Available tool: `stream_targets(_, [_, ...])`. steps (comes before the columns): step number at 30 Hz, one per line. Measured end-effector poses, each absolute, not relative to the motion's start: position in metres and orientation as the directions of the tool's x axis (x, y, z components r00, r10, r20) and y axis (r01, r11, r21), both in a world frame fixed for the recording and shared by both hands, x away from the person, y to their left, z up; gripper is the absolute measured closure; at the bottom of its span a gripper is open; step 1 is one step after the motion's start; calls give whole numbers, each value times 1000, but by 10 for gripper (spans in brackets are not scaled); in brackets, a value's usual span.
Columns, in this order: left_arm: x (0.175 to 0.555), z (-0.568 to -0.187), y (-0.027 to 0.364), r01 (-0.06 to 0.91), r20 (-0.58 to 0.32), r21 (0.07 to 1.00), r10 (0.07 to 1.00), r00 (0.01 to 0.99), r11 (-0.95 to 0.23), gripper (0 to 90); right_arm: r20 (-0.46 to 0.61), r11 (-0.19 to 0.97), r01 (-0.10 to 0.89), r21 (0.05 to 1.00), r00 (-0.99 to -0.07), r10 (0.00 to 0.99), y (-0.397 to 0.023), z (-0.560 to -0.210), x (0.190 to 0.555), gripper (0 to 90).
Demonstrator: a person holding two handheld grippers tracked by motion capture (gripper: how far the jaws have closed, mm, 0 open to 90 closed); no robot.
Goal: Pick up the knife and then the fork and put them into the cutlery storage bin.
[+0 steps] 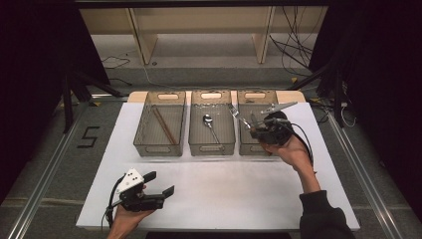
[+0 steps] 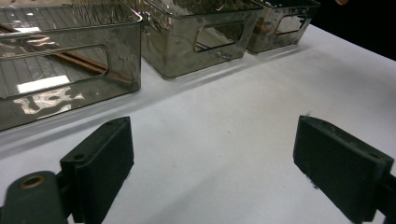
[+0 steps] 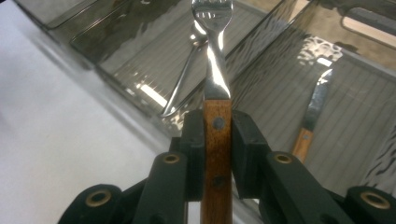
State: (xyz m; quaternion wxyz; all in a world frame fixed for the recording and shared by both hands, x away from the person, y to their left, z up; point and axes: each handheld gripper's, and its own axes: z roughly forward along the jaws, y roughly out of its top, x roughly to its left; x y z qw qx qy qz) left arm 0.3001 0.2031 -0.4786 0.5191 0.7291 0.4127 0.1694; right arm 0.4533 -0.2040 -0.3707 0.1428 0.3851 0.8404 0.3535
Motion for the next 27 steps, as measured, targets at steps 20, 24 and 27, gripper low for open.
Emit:
stream_targets(20, [300,-478,203,425,-183,898,779,600,-117,118,61,361,636,682,-541,839,-215,-368,498,774])
stream_targets(24, [300,-478,204,425,-185,898,778,600,-115,118,60,352,648,676,-524,849,-214,-371,505,773])
stream_targets(27, [300,-478,204,425,-184,898,779,600,-116,118,68,341,662,668,-510,857,-216,-375,510,773])
